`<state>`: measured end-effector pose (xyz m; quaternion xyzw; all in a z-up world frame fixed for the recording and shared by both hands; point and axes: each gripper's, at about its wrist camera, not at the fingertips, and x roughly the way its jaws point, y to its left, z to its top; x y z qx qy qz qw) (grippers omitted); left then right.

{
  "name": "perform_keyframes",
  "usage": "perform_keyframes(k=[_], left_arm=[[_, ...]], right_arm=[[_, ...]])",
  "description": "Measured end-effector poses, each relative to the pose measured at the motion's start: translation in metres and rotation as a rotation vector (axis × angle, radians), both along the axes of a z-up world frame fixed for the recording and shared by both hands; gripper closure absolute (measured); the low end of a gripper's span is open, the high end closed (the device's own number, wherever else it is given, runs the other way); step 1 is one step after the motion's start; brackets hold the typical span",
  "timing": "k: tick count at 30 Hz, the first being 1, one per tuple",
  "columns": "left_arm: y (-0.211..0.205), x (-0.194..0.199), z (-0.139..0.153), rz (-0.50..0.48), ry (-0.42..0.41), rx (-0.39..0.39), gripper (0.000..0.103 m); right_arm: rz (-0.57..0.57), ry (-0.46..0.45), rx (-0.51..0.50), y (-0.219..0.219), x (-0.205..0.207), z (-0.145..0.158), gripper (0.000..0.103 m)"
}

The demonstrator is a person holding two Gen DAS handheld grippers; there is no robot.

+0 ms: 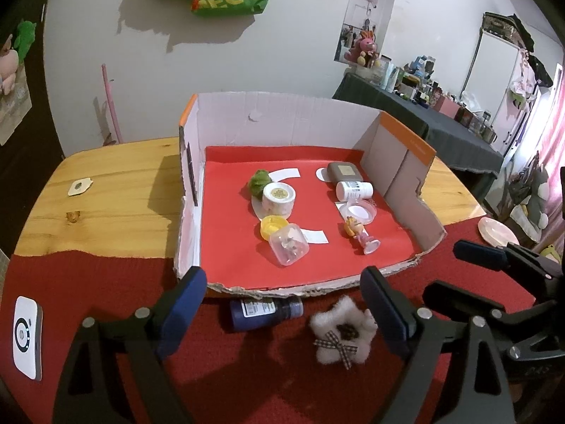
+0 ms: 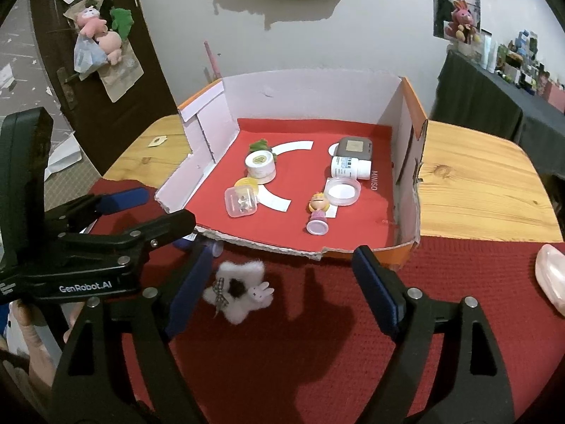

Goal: Organize objects
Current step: 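Withdraw both grippers and move them to the blue bottle and plush bunny, then grasp the dark blue bottle with the left gripper while the right gripper grasps the white plush bunny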

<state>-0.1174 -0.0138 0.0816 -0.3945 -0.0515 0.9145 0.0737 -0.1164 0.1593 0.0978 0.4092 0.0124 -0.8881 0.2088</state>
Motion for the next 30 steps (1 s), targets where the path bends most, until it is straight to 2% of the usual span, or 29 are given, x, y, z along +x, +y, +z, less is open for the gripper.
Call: perform_keyframes(k=[10,21,30], left_arm=[[0.001,0.005,0.000,0.004,0.001,0.000,0.011],[0.004,0.015,-0.016,-0.018,-0.034,0.002,0.011],[0.002,0.008,-0.035,-0.012,-0.086,0.018,0.020]], right_arm=[[0.019,-0.005,-0.004,-0.003,0.011,-0.003,0.021],[0.078,-0.033,0.049,-0.020,0.023,-0.027,0.022],[0.110,-0.075,0.074,-0.031,0.018,-0.052,0.022]])
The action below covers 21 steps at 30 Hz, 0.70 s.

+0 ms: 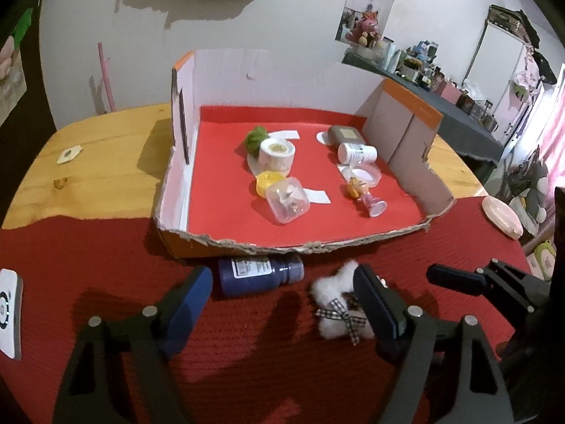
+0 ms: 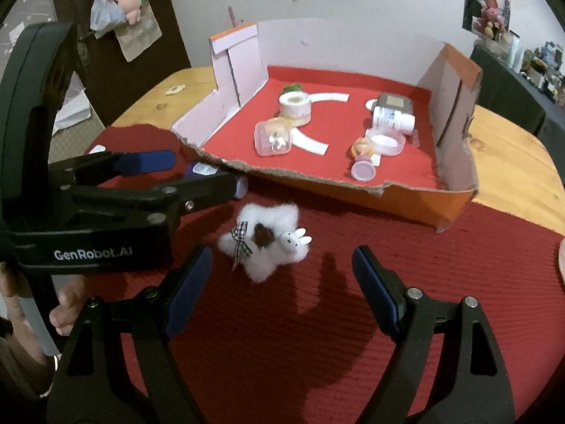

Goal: Organize objects
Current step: 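Grasp the dark blue bottle with the left gripper while the right gripper grasps the white plush bunny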

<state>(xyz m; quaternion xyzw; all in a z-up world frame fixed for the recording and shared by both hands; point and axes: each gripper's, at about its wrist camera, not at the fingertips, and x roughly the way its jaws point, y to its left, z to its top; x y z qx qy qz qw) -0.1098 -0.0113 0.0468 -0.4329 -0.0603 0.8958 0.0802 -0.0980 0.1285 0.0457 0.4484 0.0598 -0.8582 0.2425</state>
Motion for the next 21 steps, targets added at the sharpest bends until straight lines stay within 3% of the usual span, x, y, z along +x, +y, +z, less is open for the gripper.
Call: perform_keyframes(k=[19,21], left_arm=[[0.000,-0.021,-0.028,0.031,-0.062,-0.003,0.026],[0.001,-0.022,-0.028,0.033,-0.058,-0.005,0.026]], right_arm=[[0.037,-0.009,0.050,-0.019,-0.013,-0.026,0.024],[0.038,0.003,0.058,-0.020,-0.014,-0.026,0.030]])
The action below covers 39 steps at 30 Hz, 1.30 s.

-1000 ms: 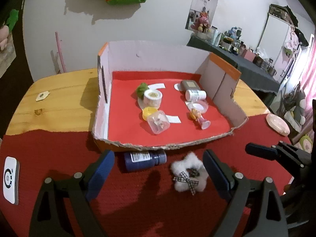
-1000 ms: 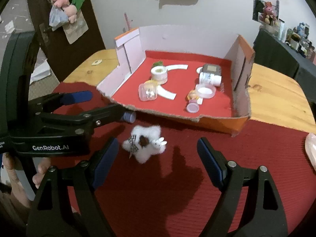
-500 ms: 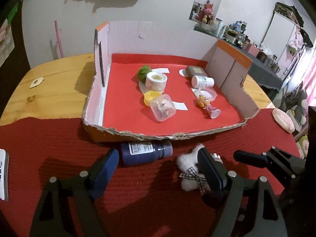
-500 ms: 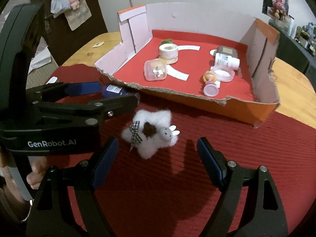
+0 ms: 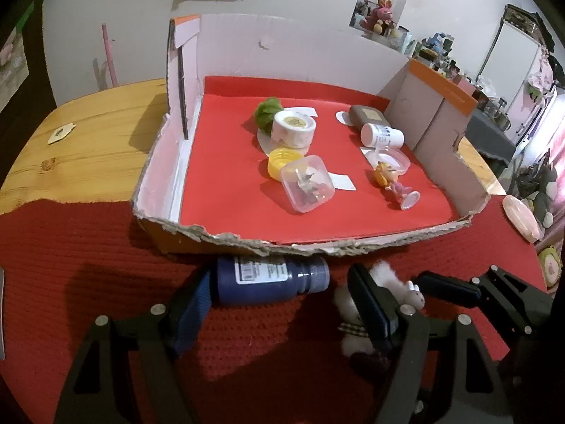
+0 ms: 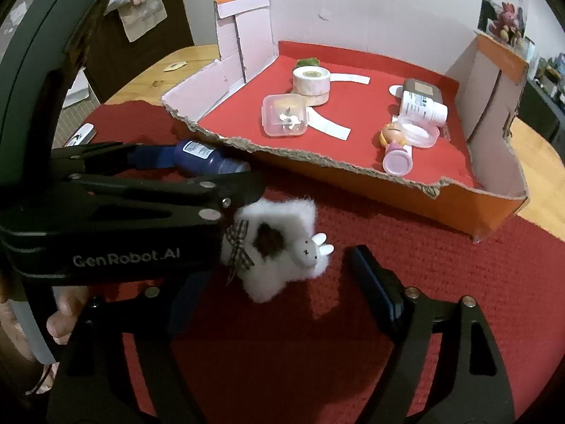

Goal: Organize objects
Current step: 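Grasp the dark blue bottle with the left gripper while the right gripper grasps the white plush bunny, then carry the blue bottle and plush bunny into the box with both grippers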

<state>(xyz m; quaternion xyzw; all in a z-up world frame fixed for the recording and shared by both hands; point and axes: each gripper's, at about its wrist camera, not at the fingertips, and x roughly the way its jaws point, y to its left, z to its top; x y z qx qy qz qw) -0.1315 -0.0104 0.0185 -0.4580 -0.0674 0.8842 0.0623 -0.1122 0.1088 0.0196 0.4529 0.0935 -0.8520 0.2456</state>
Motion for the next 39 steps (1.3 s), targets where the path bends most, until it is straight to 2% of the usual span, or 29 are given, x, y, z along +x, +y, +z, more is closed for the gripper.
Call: perform_keyframes(k=[2,3,5,6,15,23,29,39], left_arm=[[0.001,0.000,0.000,0.000,0.003,-0.006,0.028],[0.001,0.001,0.000,0.001,0.004,-0.010,0.030],[0.000,0.001,0.000,0.008,0.008,-0.020,0.036],[0.000,0.001,0.000,0.013,0.010,-0.024,0.040],[-0.003,0.005,0.000,0.006,0.015,-0.017,0.040],[-0.003,0.010,0.002,0.001,0.014,-0.015,0.040],[-0.004,0.011,0.001,0.002,0.016,-0.013,0.040],[-0.002,0.016,0.001,-0.003,0.024,-0.014,0.040]], right_arm=[[0.001,0.008,0.000,0.000,-0.001,0.000,0.035],[0.001,0.011,0.002,0.000,-0.001,0.000,0.041],[0.001,0.016,0.006,0.001,-0.001,0.001,0.047],[0.002,0.015,0.004,0.002,0.000,0.001,0.048],[-0.013,0.008,-0.018,0.009,0.001,0.003,0.056],[-0.015,0.011,-0.001,0.009,0.005,0.004,0.058],[-0.006,0.011,0.007,0.004,0.003,0.001,0.055],[-0.009,0.021,-0.003,0.008,0.006,0.004,0.060]])
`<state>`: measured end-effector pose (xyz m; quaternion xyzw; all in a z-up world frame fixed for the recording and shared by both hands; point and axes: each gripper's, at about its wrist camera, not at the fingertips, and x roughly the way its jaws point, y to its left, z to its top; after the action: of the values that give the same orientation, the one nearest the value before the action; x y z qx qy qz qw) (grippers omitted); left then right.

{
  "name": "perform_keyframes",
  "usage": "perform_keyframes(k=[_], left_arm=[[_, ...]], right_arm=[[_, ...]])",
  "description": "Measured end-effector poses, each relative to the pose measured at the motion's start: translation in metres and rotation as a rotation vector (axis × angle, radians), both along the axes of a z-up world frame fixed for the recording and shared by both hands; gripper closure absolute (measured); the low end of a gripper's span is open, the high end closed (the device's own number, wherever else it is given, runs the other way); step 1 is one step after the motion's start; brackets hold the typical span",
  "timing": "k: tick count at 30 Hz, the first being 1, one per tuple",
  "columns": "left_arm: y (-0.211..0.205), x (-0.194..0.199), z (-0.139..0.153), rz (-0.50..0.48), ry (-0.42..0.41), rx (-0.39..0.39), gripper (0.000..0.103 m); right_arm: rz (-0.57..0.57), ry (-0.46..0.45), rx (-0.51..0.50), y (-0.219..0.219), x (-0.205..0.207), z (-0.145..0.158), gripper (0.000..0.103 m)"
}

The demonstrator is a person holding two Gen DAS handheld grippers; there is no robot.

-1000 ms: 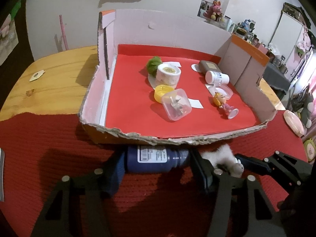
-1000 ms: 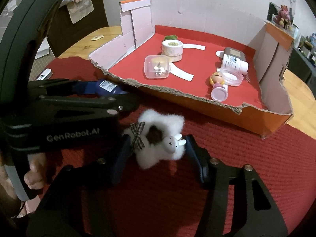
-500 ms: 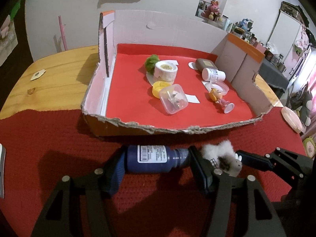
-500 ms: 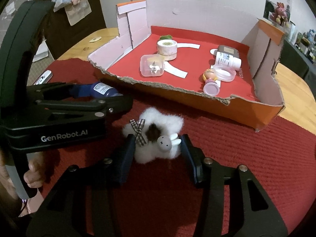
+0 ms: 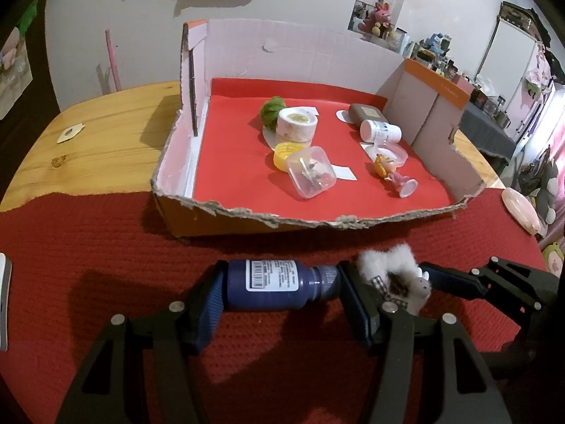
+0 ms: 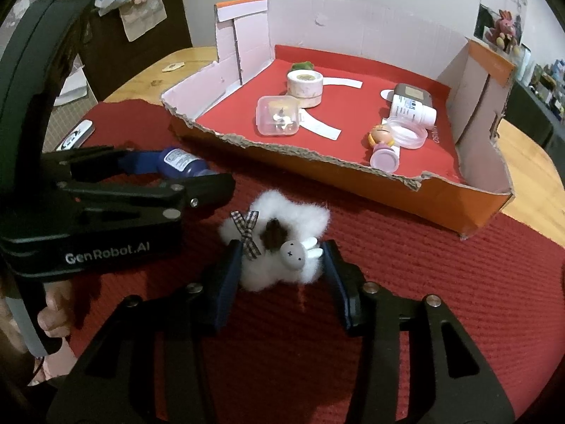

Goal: Organize objects
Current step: 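Carry the blue bottle and plush bunny into the box with both grippers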

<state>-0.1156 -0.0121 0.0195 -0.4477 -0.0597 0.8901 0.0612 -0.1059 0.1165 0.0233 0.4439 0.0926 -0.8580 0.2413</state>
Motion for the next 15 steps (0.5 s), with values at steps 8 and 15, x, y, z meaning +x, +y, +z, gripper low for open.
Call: perform_keyframes(k=[8,15], left_arm=[[-0.005,0.004,0.007,0.003,0.016,0.016,0.040],[-0.006,0.007,0.009,0.006,0.018,0.028,0.040]], right_arm=[[-0.001,-0.005,-0.034,0.004,0.001,0.006,0.061],[-0.003,0.005,-0.056,0.006,0.004,0.014,0.061]])
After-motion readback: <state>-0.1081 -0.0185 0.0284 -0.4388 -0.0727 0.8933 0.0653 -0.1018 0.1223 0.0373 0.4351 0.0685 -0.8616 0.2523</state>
